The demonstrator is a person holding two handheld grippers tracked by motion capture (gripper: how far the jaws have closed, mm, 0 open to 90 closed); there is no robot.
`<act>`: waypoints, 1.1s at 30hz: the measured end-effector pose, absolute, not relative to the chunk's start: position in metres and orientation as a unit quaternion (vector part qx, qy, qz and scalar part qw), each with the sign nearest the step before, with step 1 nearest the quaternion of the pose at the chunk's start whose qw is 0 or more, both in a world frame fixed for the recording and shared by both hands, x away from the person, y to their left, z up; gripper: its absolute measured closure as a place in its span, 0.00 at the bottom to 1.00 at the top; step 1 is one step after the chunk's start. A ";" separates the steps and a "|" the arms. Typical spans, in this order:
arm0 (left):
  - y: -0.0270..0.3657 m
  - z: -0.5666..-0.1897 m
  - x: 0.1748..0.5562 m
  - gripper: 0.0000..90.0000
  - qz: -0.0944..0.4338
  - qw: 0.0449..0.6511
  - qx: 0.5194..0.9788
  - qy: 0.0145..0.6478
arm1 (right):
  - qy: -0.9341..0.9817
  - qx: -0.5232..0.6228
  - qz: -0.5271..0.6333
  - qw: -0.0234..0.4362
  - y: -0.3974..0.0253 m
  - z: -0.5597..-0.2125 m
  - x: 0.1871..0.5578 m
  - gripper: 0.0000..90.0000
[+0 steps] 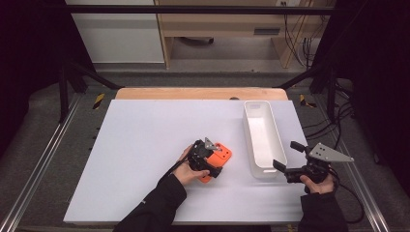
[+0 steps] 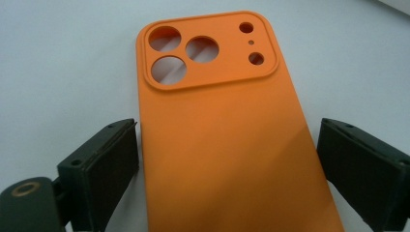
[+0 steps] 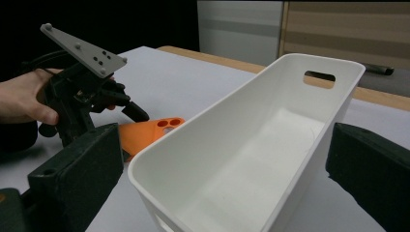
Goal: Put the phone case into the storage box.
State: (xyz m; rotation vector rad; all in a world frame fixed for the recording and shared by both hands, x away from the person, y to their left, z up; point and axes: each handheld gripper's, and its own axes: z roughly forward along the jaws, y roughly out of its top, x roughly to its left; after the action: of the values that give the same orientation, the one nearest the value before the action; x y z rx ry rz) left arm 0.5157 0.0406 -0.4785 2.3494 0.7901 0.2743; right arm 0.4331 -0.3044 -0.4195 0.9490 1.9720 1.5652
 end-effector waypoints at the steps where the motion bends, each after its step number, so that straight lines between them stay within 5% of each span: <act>1: 0.041 -0.478 0.516 0.09 0.105 0.318 0.893 0.301 | 0.714 0.344 0.567 0.224 -0.305 -0.420 0.433 0.00; 33: 0.036 -0.476 0.514 0.14 0.112 0.297 0.900 0.300 | 0.714 0.343 0.568 0.223 -0.304 -0.419 0.433 0.00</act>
State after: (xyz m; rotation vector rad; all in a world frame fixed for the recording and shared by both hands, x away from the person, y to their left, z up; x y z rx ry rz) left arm 0.5138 0.0364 -0.4755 2.3921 0.7990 0.2970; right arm 0.4333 -0.3041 -0.4194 0.9482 1.9727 1.5679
